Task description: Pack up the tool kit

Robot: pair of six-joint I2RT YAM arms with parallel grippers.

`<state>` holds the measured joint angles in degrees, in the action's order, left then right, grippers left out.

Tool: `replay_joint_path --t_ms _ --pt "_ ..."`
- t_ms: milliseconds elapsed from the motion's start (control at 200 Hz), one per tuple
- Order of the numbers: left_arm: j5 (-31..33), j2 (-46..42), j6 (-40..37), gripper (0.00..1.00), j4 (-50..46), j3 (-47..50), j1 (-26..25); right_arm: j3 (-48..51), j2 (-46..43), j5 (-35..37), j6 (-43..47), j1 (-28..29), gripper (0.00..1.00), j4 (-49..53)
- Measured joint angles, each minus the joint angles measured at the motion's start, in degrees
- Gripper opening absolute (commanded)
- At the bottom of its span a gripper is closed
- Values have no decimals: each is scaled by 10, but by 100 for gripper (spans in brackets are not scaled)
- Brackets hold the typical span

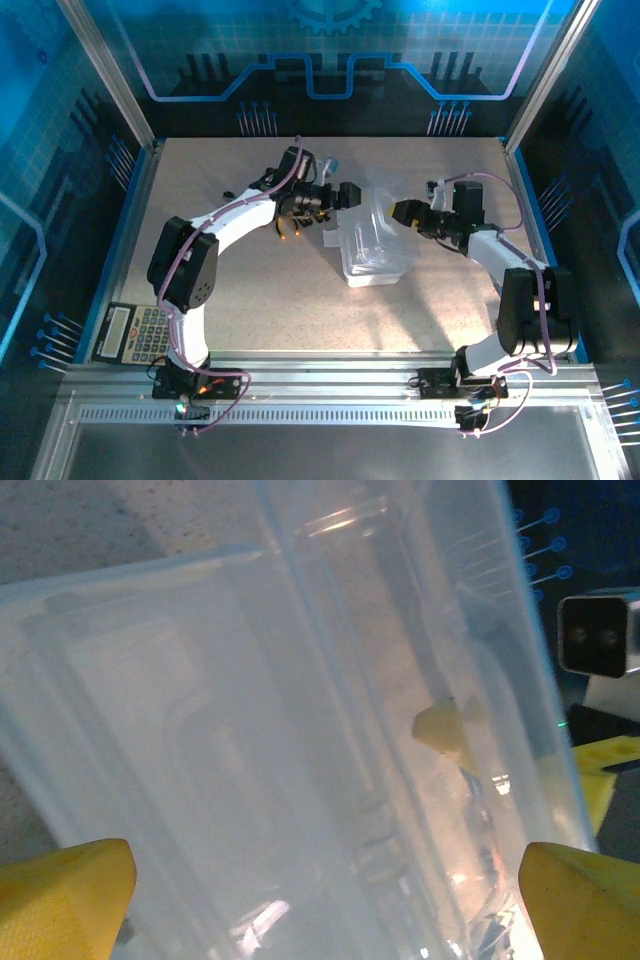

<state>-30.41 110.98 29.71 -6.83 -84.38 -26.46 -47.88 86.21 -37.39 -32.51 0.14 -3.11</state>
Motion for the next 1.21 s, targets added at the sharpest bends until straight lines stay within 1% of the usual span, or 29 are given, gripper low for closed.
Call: replay_joint_path --t_ms 405,525,575,710,770,865,960,1146,1206 --pt "-40 17 48 99 70 -21 -7 11 5 -23 -27 -11 62 -31" --pt "-45 31 54 99 77 -38 -13 11 6 -26 -31 -11 64 -34" --pt "-48 35 60 99 81 -45 -16 11 6 -26 -31 -11 68 -34" --pt "-52 46 69 99 89 -69 -19 10 6 -25 -30 -12 93 -29" --pt "-54 49 74 99 89 -76 -19 9 4 -23 -18 -13 100 -24" --pt "-55 53 78 99 88 -88 -20 3 -13 -14 0 -13 100 -1" --pt "-57 54 79 99 88 -96 -21 -14 -40 15 23 -13 100 47" --pt "-59 57 79 99 88 -116 -23 -80 -118 91 95 -11 100 153" --pt "-60 59 79 99 86 -123 -24 -111 -143 123 127 0 100 195"
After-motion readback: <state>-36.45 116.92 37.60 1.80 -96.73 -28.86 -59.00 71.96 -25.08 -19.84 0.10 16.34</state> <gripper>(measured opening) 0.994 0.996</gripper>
